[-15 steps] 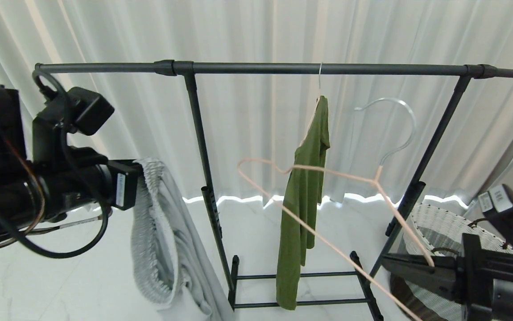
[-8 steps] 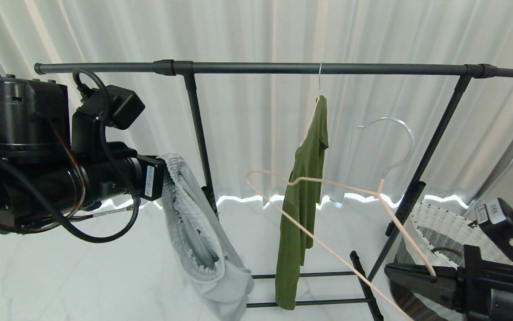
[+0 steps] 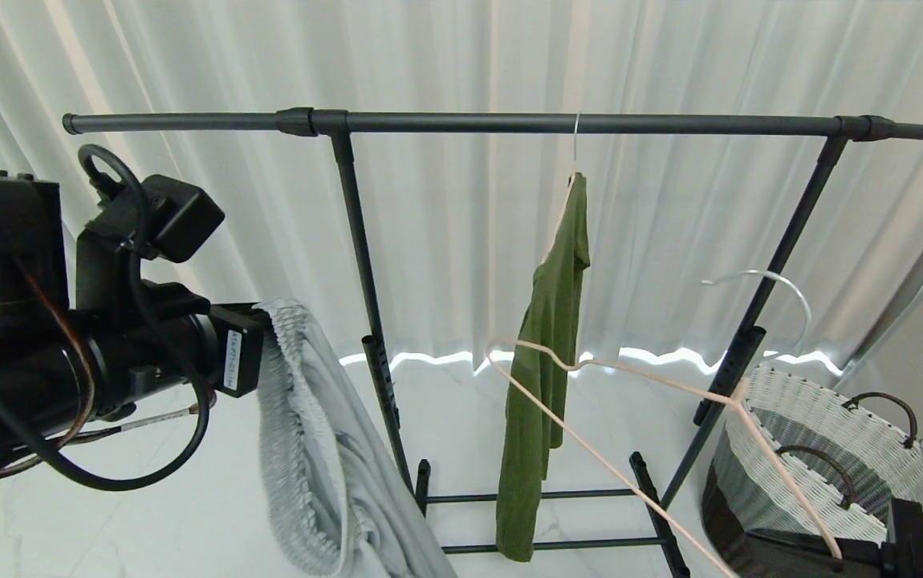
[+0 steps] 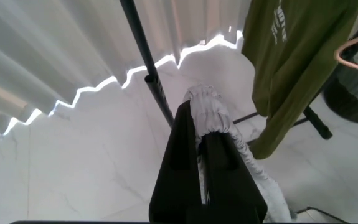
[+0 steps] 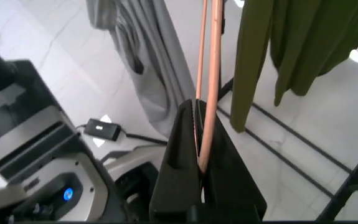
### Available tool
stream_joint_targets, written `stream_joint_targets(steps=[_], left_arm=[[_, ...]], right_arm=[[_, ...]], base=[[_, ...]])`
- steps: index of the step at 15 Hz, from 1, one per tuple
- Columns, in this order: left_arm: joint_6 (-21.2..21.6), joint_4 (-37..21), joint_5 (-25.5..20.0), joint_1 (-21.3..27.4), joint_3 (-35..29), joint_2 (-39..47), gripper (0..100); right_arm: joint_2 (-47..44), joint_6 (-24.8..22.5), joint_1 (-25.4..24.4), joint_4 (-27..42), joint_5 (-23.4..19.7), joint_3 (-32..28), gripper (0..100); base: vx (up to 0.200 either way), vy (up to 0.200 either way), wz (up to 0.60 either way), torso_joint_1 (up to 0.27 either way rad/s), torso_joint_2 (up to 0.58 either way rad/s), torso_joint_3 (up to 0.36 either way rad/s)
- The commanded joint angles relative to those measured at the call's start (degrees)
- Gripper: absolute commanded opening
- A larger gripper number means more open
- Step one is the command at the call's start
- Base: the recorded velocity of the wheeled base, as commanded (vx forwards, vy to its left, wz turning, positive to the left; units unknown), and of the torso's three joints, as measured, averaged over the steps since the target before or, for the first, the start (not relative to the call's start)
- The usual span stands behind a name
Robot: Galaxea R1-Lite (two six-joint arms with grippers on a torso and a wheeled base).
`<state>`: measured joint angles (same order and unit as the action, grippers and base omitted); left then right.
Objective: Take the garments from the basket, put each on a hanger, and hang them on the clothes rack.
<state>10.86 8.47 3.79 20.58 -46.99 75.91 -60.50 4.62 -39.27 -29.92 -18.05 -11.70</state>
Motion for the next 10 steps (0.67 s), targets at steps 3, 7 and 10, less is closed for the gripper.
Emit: stream_joint_targets(steps=[3,7,10], left_arm=[[3.7,0.0,4.4,-3.4,-1.3,-3.0,0],[2.8,0.0,4.3,-0.5,1.9,-4.8,0],[2.8,-0.1,4.7,6.1,2.6,-5.2,0]], right_arm=[[8.9,0.5,-3.3,1.4,-2.5,5.9,0],[16.7,0.9,-10.0,8.6,-3.1,7.3,0],[22.6,0.8,-10.7,20.0,-3.5,5.7,0]], base=[[0.000,0.000,0.00,0.000,0.00,0.000],[0.000,0.000,0.00,0.000,0.00,0.000],[0.000,0.000,0.00,0.000,0.00,0.000]])
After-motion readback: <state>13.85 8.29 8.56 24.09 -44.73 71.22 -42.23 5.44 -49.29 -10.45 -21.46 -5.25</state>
